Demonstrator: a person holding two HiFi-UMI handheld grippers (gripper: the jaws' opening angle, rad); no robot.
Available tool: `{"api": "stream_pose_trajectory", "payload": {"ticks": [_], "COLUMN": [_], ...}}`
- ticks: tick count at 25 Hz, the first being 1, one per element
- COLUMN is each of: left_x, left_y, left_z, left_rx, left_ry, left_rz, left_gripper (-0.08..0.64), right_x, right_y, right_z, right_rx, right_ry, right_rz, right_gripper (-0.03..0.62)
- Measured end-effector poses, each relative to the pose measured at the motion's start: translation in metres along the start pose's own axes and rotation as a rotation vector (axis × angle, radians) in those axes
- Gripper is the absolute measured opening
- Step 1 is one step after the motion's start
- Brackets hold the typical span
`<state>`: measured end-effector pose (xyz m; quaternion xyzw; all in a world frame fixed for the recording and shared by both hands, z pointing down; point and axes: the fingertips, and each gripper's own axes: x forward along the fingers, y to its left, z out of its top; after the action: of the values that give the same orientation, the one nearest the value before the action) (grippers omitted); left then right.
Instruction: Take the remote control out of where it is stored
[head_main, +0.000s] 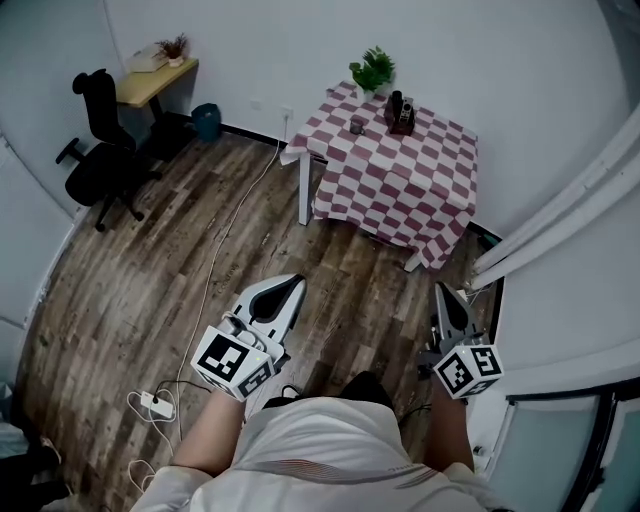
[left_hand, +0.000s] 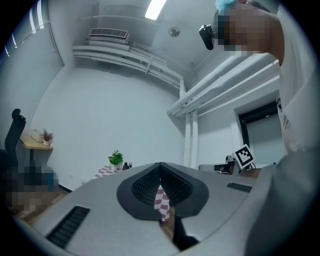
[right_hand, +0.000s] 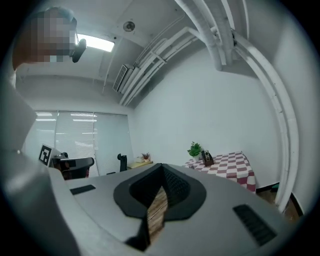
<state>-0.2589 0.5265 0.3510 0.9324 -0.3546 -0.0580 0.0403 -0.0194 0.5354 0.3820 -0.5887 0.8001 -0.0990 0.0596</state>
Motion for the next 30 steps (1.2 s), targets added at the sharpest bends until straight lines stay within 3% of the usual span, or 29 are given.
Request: {"api": "stream_pose_trajectory", "payload": {"ticks": [5, 15, 22, 30], "left_x": [0.001, 0.057, 0.150, 0.254], "left_y": [0.026, 0.084, 0.101, 0.109], "left_z": [-0.005, -0.005, 0.012, 0.006], "left_rx": [0.005, 0.012, 0.034, 0.027], "left_ry": [0.002, 0.020, 0.000, 0.024], "left_rz": [0.019, 0.066, 0.056, 0.061], "left_gripper": [0.006, 0.006, 0.006, 0.006], "right_x": [0.023, 0.114, 0.167, 0.211], "right_y": [0.012, -0.017, -0.082, -0.166], "right_z": [-0.006, -0.008, 0.026, 0.062], "right_rx": [-0.009, 0.046, 0.015, -0.060], "right_ry": [0.012, 0.012, -0.010, -0.053], "right_rz": [0.019, 0.078, 0.073, 0.067], "right_gripper": [0.015, 0.015, 0.015, 0.015]}}
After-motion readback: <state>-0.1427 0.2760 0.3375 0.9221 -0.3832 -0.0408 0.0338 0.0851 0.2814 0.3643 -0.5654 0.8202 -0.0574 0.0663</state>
